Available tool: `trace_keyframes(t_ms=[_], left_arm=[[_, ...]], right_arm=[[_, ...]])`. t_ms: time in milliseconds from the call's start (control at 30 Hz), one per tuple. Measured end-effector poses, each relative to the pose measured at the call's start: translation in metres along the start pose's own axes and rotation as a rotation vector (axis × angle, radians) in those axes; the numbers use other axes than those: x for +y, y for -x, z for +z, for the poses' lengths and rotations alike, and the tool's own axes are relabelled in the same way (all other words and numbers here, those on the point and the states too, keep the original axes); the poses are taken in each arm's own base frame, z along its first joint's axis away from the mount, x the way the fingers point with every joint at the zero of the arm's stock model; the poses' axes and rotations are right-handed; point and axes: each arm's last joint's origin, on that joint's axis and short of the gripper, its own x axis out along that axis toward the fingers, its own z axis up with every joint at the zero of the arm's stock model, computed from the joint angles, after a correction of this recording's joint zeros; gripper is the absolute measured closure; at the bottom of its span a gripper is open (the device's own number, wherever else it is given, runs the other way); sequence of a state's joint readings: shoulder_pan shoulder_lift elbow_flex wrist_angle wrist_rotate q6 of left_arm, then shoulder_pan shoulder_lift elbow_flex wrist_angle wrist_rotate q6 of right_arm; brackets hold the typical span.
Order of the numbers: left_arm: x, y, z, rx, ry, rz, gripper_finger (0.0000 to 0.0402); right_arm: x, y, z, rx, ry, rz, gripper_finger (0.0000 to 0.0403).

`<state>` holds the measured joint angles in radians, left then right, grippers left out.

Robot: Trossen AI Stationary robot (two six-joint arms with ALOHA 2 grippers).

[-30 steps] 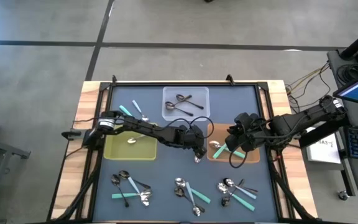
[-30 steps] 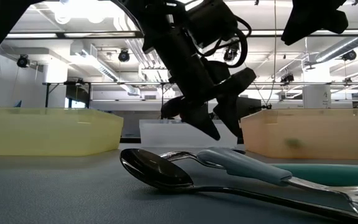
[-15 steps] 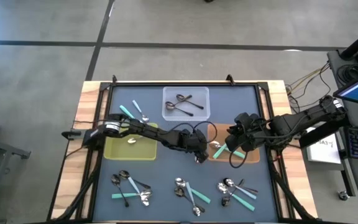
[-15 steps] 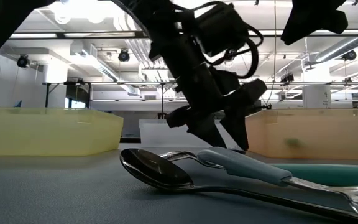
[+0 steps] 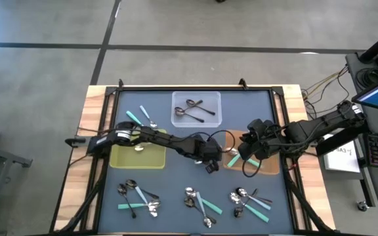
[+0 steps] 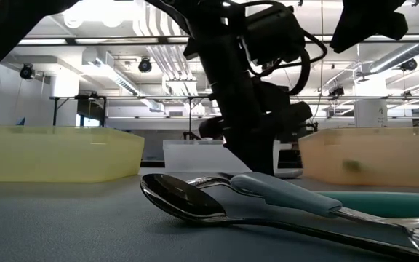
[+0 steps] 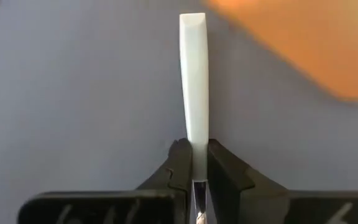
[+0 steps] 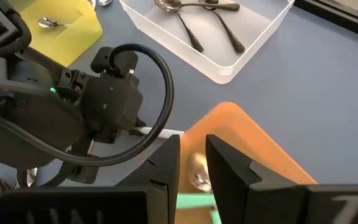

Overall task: Sort silverware by color (type)
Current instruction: Put the blue spoon into the yellow bin

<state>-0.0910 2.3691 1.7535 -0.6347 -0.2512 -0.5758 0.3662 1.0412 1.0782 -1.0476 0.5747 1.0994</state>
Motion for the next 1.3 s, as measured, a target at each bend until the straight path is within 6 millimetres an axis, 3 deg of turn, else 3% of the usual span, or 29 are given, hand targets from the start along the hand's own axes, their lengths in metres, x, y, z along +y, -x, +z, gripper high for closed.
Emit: trace_keyframes(t_ms=[200,400,633,800,900,1067,1300], left_arm=[[0.003,0.008,0.000,0.039,-0.020,-0.023,0.0390],[0.012,0.043,0.002,0.072,-0.051,-0.023,0.0392],[0.035,0.122,0.010,-0.011,-0.093,0.076,0.0393],[0.059,0.174,0.002,0.003,-0.141,0.176,0.0393],[0.080,0.204,-0.014,0.023,-0.150,0.269,0.0393],[0.117,0.222,-0.063,0.091,-0.069,0.290,0.0392],[0.160,0.223,-0.136,0.090,0.132,0.181,0.0384]], right_arm=[[-0.002,0.000,-0.001,0.008,0.011,-0.014,0.0335],[-0.005,0.000,-0.002,0.023,0.033,-0.042,0.0335],[-0.007,-0.001,-0.004,0.032,0.046,-0.061,0.0335],[-0.008,-0.003,-0.006,0.037,0.038,-0.070,0.0335],[-0.009,-0.006,-0.010,0.055,0.026,-0.078,0.0335],[-0.013,-0.015,-0.020,0.115,-0.014,-0.097,0.0335],[-0.014,-0.018,-0.024,0.157,-0.123,-0.098,0.0335]])
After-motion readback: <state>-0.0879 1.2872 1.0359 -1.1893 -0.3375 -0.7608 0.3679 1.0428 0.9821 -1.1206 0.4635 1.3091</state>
